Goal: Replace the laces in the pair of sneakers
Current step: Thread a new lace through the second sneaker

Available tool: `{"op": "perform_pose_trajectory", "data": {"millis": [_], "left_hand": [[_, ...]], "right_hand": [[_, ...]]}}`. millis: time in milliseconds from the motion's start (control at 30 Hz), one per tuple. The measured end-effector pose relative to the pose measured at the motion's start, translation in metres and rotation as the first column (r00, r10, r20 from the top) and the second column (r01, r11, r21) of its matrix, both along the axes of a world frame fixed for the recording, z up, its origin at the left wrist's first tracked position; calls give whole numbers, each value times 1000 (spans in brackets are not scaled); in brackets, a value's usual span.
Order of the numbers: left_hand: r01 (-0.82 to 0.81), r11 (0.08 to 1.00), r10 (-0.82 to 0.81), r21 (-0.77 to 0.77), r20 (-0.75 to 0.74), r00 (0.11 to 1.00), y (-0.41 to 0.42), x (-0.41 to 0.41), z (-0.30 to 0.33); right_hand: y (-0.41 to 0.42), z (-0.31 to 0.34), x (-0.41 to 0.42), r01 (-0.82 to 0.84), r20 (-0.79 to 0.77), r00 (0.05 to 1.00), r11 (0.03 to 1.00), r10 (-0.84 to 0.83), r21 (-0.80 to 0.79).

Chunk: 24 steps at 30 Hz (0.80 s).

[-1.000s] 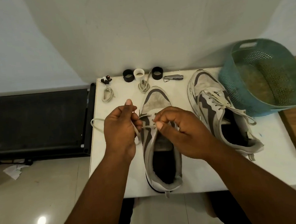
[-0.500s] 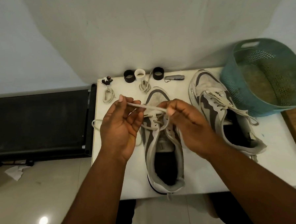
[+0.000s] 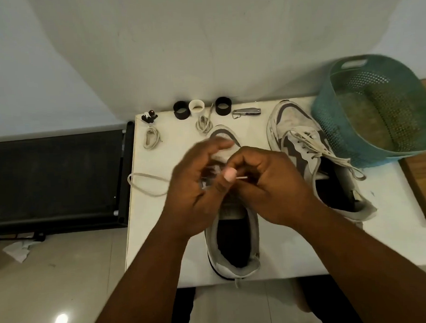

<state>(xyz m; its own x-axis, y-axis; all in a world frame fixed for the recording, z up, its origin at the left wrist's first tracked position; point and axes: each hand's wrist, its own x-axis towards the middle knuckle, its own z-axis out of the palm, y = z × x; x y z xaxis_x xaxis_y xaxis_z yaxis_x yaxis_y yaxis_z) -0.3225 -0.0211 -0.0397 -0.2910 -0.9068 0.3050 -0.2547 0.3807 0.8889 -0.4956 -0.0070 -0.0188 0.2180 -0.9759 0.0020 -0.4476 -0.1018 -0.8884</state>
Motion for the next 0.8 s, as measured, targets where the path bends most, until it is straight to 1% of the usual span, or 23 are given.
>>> {"op": "perform_pose_trajectory", "data": {"millis": [33, 100, 167, 267, 367, 400, 433, 467, 500, 533, 567, 600, 633, 700, 733, 800], "left_hand": [[66, 997, -66, 37, 9, 998, 1, -2, 1], [57, 997, -59, 50, 44, 997, 1, -1, -1], [31, 998, -33, 52, 33, 999, -1, 4, -3], [42, 997, -42, 58, -3, 999, -3, 9, -4], [-2, 997, -2, 76, 55, 998, -6, 15, -6], [-32, 995, 24, 90, 86, 996, -8, 18, -8], [-61, 992, 49, 106, 112, 993, -8, 22, -9], [-82, 989, 65, 124, 129, 989, -8, 25, -10], [-89, 987, 70, 136, 144, 987, -8, 27, -10], [-84, 987, 62, 137, 160, 985, -8, 26, -10], [-72, 989, 48, 128, 181, 982, -7, 25, -10], [-61, 991, 37, 116, 203, 979, -6, 22, -11], [-56, 993, 32, 102, 218, 975, -4, 21, -13], [-52, 996, 33, 75, 238, 971, -2, 18, -15], [-51, 997, 34, 64, 245, 969, 0, 17, -16], [-39, 999, 28, 36, 275, 961, 3, 13, -18]], "right_hand": [[0, -1, -1, 28, -5, 1000, 998, -28, -65], [-1, -2, -5, 62, 25, 998, 990, -60, -126], [-1, -3, -7, 63, 49, 997, 991, -58, -114], [0, -5, -4, 74, 38, 997, 995, -71, -72], [0, -5, -8, 109, 26, 994, 993, -108, -37], [0, -3, -11, 109, 1, 994, 994, -109, -21], [1, 0, -15, 82, -66, 994, 997, -82, -4], [2, 3, -16, 32, -181, 983, 999, -28, 19], [4, 4, -17, -25, -332, 943, 999, 38, 44], [5, 4, -15, -72, -468, 879, 995, 93, 64], [6, 4, -13, -92, -555, 824, 993, 117, 72], [6, 4, -11, -91, -585, 803, 993, 115, 70], [4, 4, -11, -76, -585, 804, 994, 108, 78], [2, 3, -15, -1, -522, 850, 990, 74, 139], [1, 2, -18, 49, -465, 884, 981, 44, 186], [-1, 0, -23, 135, -281, 959, 936, -41, 325]]}}
